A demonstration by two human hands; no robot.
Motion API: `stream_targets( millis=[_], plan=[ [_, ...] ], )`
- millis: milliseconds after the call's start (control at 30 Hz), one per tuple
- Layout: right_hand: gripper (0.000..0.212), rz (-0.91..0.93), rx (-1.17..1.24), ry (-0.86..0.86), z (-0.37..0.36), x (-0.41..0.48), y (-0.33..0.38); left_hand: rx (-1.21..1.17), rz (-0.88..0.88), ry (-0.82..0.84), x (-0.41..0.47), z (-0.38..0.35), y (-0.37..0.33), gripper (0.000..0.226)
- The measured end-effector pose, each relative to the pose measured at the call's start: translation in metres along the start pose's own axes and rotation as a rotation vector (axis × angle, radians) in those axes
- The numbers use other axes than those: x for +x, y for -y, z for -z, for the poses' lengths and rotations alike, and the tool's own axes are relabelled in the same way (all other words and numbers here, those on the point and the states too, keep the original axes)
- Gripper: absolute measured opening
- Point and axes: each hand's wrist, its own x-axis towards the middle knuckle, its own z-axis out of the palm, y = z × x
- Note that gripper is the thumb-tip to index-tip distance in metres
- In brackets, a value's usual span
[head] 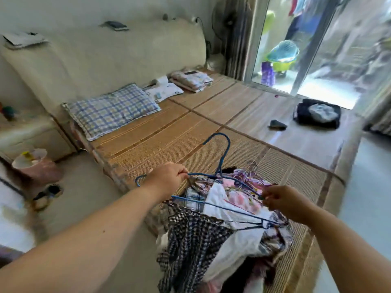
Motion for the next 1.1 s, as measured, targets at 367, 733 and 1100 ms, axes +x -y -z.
stream_targets(
  millis=[367,733,1100],
  plan=[
    [0.015,-0.252,-0.227,-0.063,-0.003,0.092,-0.130,0.121,0.151,0.239,0.140,-0.142,-0.059,0.024],
    [0.068,-0.297,-0.218,0.048,-0.049,0.188,-0.169,0.072,0.239,0.452,0.176,-0.214,-0.022,0.064],
    [0.060,0.293,-0.377,0.199,-0.079,0.203,-0.013,0.105,0.353,0.300,0.122,-0.123,0.020,0.077]
  ],
)
